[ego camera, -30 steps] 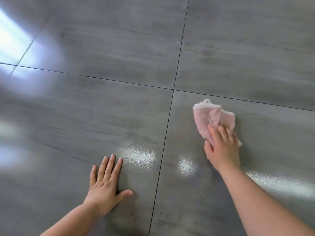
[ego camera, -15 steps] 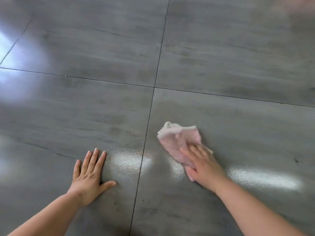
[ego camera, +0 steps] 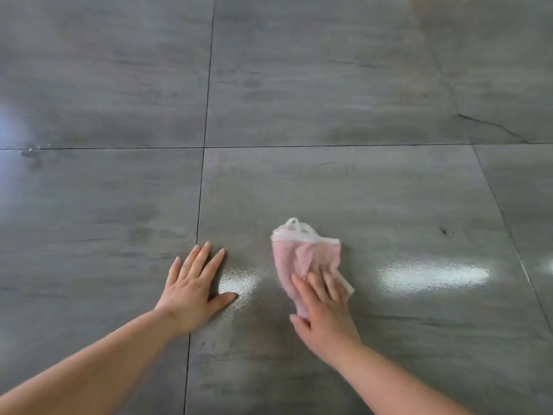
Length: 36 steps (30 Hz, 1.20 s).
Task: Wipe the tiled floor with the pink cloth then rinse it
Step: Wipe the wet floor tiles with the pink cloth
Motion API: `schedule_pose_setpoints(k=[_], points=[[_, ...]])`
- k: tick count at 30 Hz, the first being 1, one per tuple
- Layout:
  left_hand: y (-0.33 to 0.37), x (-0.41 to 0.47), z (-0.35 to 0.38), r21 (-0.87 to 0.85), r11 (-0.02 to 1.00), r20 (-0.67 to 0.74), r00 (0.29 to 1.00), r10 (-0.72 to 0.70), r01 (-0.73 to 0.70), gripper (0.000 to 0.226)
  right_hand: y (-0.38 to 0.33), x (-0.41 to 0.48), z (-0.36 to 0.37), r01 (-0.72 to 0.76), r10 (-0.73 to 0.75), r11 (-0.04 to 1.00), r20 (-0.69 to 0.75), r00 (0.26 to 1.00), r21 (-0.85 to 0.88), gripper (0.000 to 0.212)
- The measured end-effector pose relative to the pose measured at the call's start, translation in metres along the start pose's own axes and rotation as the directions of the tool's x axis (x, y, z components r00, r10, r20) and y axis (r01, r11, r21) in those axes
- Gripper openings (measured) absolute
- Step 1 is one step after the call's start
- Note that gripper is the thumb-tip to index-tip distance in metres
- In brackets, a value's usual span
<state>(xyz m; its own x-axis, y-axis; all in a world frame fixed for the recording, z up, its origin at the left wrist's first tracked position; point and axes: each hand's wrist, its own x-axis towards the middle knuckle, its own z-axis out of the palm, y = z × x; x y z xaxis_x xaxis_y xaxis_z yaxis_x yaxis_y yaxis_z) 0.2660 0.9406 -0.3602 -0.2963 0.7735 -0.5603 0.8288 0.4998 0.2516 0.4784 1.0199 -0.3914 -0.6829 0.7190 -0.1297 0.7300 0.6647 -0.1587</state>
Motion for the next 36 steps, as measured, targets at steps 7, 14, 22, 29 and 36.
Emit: schedule_pose_setpoints(k=[7, 14, 22, 29, 36], points=[[0.016, 0.004, 0.006, 0.154, 0.986, 0.039, 0.997, -0.069, 0.062, 0.087, 0.094, -0.028, -0.005, -0.075, 0.076, 0.996, -0.015, 0.997, 0.058, 0.054], [0.018, 0.006, 0.009, 0.145, 0.987, 0.045, 0.996, -0.077, 0.070, 0.089, 0.138, -0.065, -0.032, -0.780, 0.781, 0.592, 0.095, 0.617, 0.202, 0.078], [0.023, 0.003, 0.010, 0.149, 0.986, 0.013, 0.997, -0.073, 0.070, 0.087, 0.041, -0.105, 0.012, 0.146, -0.141, 0.983, 0.051, 0.989, -0.109, 0.074], [0.036, -0.011, 0.009, 0.142, 0.989, 0.010, 0.999, -0.034, 0.032, 0.080, 0.159, -0.170, -0.018, -0.633, 0.628, 0.767, 0.078, 0.774, 0.108, 0.076], [0.040, -0.057, 0.013, 0.178, 0.979, 0.178, 0.982, 0.066, -0.098, 0.144, 0.100, -0.170, 0.004, -0.790, 0.815, 0.557, 0.015, 0.580, 0.256, 0.075]])
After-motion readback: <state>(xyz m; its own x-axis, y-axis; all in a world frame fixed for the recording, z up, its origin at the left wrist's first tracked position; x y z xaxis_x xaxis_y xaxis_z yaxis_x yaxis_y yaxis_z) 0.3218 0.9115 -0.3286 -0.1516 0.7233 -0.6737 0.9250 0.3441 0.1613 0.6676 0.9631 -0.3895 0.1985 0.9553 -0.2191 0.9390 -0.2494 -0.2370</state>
